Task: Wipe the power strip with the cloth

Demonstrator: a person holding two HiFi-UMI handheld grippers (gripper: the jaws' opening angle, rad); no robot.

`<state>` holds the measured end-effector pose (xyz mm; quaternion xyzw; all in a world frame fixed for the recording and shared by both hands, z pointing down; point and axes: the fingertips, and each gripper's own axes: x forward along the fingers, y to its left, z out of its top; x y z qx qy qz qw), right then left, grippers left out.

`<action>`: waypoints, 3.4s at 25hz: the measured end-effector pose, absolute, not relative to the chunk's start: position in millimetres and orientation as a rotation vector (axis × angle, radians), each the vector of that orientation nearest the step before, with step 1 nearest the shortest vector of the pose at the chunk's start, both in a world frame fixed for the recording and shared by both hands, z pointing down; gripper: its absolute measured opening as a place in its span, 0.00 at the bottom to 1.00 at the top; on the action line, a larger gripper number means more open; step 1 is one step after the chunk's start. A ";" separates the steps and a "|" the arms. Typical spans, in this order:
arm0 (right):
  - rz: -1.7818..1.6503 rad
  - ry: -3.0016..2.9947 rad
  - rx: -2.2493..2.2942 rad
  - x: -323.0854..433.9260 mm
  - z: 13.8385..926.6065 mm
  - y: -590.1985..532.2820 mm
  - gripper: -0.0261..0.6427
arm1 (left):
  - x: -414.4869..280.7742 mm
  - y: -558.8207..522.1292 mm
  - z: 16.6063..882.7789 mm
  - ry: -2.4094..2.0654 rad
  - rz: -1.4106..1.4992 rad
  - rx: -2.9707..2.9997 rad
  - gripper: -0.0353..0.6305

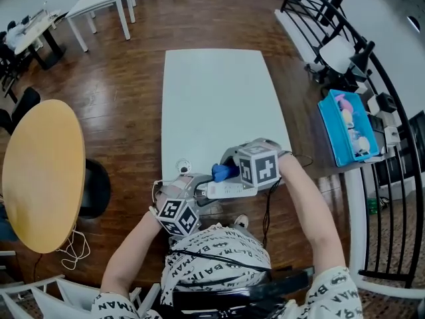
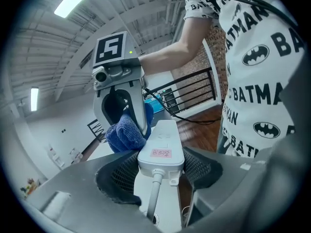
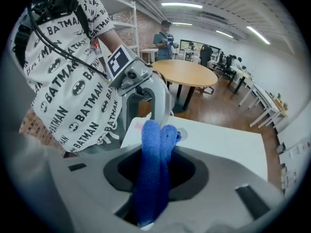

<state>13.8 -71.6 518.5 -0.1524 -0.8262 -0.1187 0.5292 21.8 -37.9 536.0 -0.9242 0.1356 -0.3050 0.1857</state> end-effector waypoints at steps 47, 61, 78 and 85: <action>-0.086 -2.182 0.331 113.3 525.2 -121.9 0.24 | -34.9 -93.6 500.6 0.916 -0.645 -2.701 0.48; -0.034 -2.311 0.438 68.2 522.9 -116.9 0.24 | -34.6 -115.7 507.8 1.137 -0.602 -2.714 0.48; 0.036 -2.412 0.376 4.7 531.6 -90.8 0.24 | -27.8 -127.5 517.8 1.201 -0.578 -2.744 0.48; 0.134 -2.387 0.456 41.1 548.7 -88.3 0.24 | -29.1 -132.7 574.3 1.032 -0.697 -2.855 0.48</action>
